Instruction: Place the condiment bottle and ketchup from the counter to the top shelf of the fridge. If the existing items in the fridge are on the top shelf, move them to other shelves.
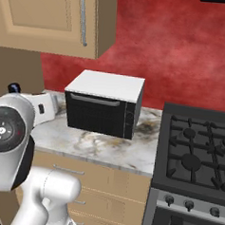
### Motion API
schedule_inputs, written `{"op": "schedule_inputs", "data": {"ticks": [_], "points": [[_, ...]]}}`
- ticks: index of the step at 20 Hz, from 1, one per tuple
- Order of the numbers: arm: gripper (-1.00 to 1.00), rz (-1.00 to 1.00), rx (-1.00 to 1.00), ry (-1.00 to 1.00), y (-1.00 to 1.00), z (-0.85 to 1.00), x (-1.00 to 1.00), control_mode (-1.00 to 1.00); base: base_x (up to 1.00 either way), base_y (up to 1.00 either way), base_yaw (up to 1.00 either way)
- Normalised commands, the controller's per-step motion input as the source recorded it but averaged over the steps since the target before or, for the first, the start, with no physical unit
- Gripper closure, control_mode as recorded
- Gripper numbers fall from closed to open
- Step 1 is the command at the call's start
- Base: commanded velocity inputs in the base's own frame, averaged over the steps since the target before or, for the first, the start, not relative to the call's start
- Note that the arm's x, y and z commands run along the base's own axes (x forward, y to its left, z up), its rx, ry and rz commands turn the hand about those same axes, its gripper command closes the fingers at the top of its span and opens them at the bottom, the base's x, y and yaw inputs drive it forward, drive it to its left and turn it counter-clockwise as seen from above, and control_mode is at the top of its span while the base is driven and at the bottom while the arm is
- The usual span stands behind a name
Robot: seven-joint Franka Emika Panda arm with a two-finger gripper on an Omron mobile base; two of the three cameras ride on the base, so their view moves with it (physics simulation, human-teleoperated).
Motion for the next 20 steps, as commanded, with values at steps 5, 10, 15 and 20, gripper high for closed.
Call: {"op": "schedule_inputs", "data": {"ticks": [5,10,15,20], "points": [[1.00,0.11,0.00,-0.02,0.21,0.00,-0.37,-1.00,0.00,0.00,0.00],[1.00,0.05,0.00,0.00,0.11,0.00,-0.24,1.00,-0.40,0.00,0.03],[1.00,0.00,0.00,0.00,0.00,0.00,0.00,1.00,-1.00,0.00,0.09],[1.00,0.00,0.00,0.00,0.00,0.00,0.00,1.00,-1.00,0.06,0.17]]}}
